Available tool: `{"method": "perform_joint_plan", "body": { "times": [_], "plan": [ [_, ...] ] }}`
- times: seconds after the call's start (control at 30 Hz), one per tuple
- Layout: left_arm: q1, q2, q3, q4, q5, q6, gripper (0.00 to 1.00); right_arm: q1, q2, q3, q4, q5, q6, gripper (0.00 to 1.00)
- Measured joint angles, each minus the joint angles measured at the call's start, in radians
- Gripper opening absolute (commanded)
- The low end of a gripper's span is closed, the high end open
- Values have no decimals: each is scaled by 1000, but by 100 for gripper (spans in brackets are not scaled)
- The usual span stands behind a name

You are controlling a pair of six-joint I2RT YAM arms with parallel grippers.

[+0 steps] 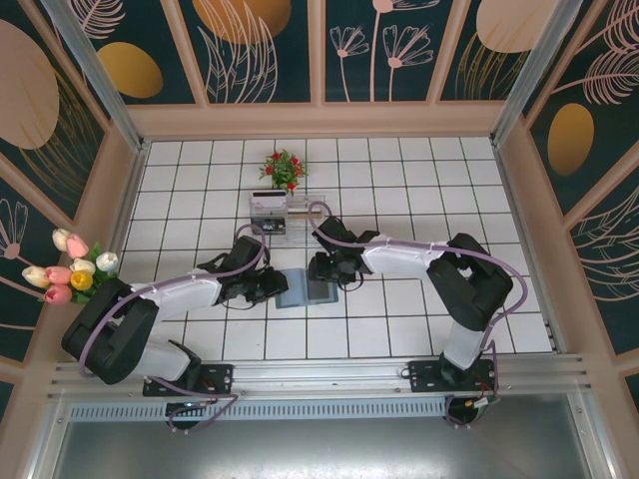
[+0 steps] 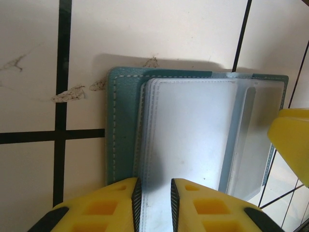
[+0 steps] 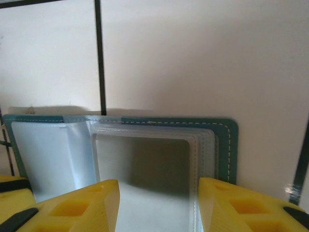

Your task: Take the credit cards out of the card holder

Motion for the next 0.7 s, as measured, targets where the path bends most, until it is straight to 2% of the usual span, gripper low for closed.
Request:
{"method": "perform_joint_plan", "body": {
  "times": [0.7],
  "plan": [
    [-2,11,0,-3,-10,23,22,-30,-88,-52,105,-170,1,46]
  ]
}}
